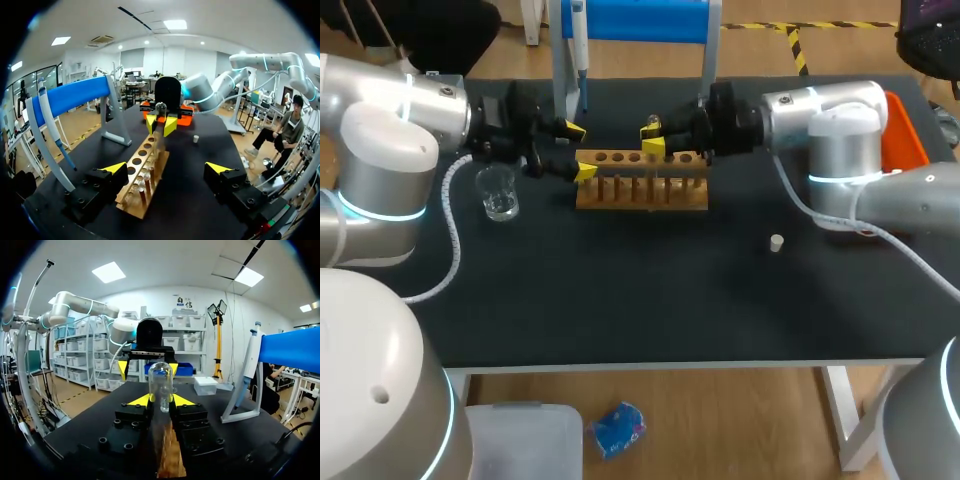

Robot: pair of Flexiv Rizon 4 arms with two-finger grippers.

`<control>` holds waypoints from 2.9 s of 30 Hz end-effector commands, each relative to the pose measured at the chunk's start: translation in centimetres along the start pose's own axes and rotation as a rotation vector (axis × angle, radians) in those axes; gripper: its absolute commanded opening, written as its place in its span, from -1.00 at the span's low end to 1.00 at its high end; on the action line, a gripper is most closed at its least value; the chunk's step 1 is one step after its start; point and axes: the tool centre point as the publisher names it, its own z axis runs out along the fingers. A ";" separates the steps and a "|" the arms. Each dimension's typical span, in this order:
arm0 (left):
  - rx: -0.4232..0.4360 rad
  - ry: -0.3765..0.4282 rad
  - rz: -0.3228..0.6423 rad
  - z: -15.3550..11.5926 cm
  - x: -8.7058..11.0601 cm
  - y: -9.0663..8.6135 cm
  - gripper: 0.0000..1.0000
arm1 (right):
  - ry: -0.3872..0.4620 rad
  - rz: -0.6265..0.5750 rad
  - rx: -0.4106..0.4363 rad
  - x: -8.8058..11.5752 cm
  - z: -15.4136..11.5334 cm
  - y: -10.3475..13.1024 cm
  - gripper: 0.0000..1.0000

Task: Invert the test tube, pick up the pipette, mount the tip to pipette, aspirate from beaker and dispense into the tube, eject the tip, return the pipette, and cap with the stopper.

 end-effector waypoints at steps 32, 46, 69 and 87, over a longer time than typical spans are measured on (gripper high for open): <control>-0.002 0.001 -0.001 0.0 0.0 0.0 1.00 | 0.001 -0.023 -0.017 -0.2 -0.3 2.6 -1.00; -0.002 0.001 -0.001 0.0 0.0 0.0 1.00 | 0.003 -0.051 -0.015 -0.4 -0.3 4.1 -1.00; -0.002 0.001 -0.001 0.0 0.0 0.0 1.00 | 0.007 -0.088 -0.035 0.4 0.0 7.2 -1.00; -0.002 0.001 -0.001 0.0 0.0 0.0 1.00 | 0.005 -0.072 -0.022 1.7 -1.4 11.6 -1.00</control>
